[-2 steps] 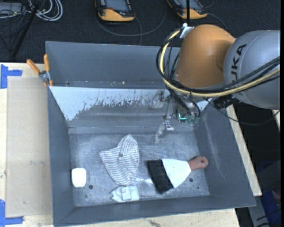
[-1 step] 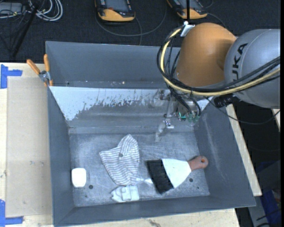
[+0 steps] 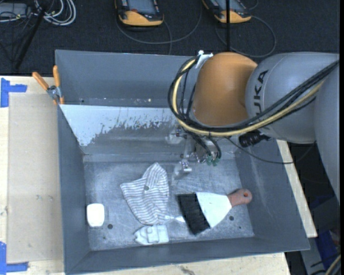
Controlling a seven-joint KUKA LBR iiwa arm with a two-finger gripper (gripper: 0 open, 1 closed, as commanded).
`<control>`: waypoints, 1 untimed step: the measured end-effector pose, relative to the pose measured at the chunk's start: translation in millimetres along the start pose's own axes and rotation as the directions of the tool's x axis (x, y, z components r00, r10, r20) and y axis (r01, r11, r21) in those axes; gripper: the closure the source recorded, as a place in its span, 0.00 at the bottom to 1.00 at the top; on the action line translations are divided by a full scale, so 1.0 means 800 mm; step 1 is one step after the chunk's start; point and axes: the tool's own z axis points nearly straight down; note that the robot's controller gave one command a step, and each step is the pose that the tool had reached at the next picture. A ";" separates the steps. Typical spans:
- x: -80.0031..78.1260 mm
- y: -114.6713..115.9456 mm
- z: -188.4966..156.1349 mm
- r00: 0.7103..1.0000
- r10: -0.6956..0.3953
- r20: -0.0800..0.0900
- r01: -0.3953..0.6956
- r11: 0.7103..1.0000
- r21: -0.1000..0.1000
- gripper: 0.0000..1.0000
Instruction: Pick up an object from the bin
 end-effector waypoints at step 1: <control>0.004 0.077 0.096 0.997 0.076 -0.004 -0.076 0.997 -0.001 1.00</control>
Offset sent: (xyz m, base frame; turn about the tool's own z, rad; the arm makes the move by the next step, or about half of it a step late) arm 0.0000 0.0000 0.0000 0.0000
